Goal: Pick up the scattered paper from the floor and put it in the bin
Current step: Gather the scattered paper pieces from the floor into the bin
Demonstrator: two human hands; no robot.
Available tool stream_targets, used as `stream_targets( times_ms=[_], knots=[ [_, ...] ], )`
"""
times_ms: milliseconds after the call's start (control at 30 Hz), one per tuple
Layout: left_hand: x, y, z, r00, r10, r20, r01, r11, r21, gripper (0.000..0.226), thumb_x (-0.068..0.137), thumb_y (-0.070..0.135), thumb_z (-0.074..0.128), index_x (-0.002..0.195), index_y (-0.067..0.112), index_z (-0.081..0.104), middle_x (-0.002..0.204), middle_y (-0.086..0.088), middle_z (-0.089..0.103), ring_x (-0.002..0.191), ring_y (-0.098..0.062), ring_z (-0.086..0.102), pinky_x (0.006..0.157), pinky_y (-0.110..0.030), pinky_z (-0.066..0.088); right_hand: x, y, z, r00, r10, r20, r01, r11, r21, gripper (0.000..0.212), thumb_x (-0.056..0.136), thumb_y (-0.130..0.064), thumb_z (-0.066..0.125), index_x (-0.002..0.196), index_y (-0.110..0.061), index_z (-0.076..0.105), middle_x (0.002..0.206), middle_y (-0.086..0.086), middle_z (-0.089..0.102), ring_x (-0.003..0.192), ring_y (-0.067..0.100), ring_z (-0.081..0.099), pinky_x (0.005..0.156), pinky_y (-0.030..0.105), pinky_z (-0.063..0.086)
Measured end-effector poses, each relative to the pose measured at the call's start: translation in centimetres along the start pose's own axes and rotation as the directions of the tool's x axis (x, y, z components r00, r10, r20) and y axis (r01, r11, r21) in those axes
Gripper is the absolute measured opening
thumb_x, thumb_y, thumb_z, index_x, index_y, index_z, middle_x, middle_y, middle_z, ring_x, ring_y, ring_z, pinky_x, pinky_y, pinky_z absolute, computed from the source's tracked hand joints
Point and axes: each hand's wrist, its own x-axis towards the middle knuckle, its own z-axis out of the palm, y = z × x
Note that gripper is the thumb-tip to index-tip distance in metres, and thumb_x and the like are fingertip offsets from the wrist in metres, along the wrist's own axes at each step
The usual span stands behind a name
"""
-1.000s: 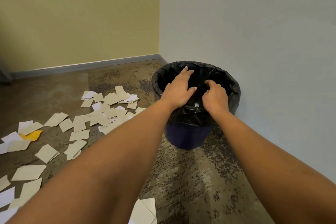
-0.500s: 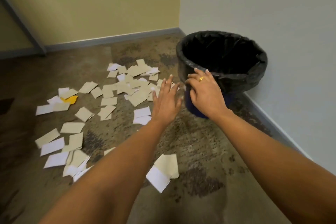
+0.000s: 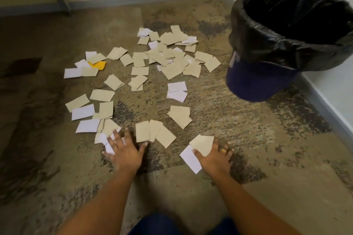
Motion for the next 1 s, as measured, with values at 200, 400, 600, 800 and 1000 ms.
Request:
stream_targets(
  times_ms=[200,400,600,800,1000],
  knots=[
    [1.6,-2.1,1.8,0.994,0.094,0.063,-0.099,0.992,0.074,0.074,0.090,0.064,0.027,0.149,0.033,-0.003,0.159,-0.008,-0.012,0.145,-0.032,-0.012,0.112,-0.061,-0.001,0.2,-1.2,4.1,0.951,-0.307,-0.025,0.297,0.937,-0.184,0.101,0.071,-0.079,0.046,0.147,-0.039,-0.007,0.155,0.008,-0.023,0.143,0.027,-0.021,0.109,0.062,-0.008],
    [2.8,-0.4,2.4,0.987,0.157,0.018,-0.158,0.984,0.077,0.070,0.091,0.063,0.019,0.148,0.034,-0.008,0.158,-0.009,-0.016,0.144,-0.031,-0.017,0.112,-0.061,-0.005,2.8,-2.5,5.0,0.862,-0.491,-0.124,0.452,0.856,-0.252,0.092,0.068,-0.081,0.009,0.148,-0.036,0.001,0.157,0.009,-0.015,0.144,0.025,-0.017,0.112,0.046,-0.011],
    [3.5,3.2,3.3,0.952,0.305,0.015,-0.305,0.951,0.046,0.073,0.090,0.065,0.017,0.148,0.032,-0.010,0.156,0.000,-0.023,0.144,-0.020,-0.020,0.109,-0.057,-0.014,7.7,-5.0,2.3,0.876,-0.455,-0.162,0.409,0.877,-0.251,0.078,0.086,-0.067,0.034,0.149,-0.032,0.004,0.157,0.013,-0.012,0.145,0.028,-0.015,0.116,0.044,-0.006],
    [5.2,3.1,1.4,0.896,0.411,-0.170,-0.408,0.912,0.053,0.074,0.084,0.069,0.001,0.148,0.035,0.015,0.159,0.001,-0.002,0.146,-0.019,0.007,0.114,-0.052,0.006,9.2,-4.6,2.1,0.820,-0.501,-0.278,0.434,0.860,-0.268,0.074,0.087,-0.064,0.035,0.149,-0.028,0.016,0.158,0.012,0.001,0.146,0.026,-0.005,0.114,0.041,-0.005],
    [11.2,-2.8,-1.6,0.959,-0.020,-0.283,0.020,1.000,-0.006,0.079,0.087,0.070,0.022,0.150,0.025,0.009,0.159,-0.009,-0.008,0.146,-0.029,-0.009,0.110,-0.064,-0.004,9.4,-4.5,2.6,0.810,-0.495,-0.314,0.425,0.865,-0.266,0.077,0.082,-0.067,0.027,0.148,-0.027,0.021,0.158,0.011,0.007,0.146,0.026,0.001,0.114,0.040,-0.003]
  ],
)
